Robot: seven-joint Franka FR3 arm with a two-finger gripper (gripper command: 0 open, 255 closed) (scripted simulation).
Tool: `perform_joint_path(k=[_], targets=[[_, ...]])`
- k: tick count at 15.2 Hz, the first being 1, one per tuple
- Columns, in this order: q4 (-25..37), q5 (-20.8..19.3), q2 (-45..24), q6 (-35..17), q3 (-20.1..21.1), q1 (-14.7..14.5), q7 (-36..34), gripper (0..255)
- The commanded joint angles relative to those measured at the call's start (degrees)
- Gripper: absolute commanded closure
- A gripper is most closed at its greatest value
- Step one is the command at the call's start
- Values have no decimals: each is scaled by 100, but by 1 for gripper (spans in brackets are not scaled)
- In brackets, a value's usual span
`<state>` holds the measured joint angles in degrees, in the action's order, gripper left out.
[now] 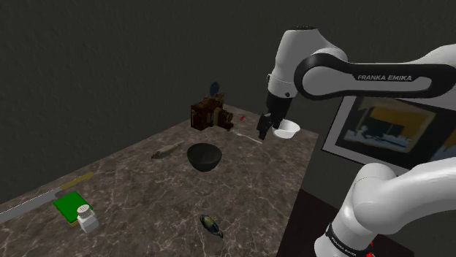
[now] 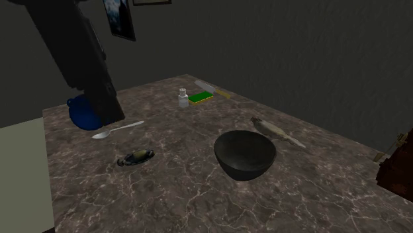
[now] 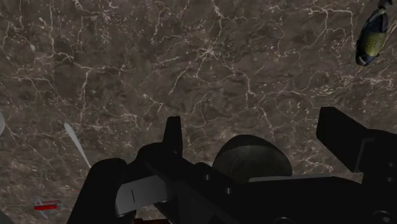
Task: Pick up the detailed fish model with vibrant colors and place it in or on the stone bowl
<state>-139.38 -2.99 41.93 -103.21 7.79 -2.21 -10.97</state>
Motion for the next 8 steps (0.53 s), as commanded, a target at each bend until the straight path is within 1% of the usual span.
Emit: perform_joint_path(k=[1, 8], targets=[[-211, 110, -118, -247, 181, -65, -234, 0], [-502, 426, -929, -1068, 833, -252, -1024, 0]])
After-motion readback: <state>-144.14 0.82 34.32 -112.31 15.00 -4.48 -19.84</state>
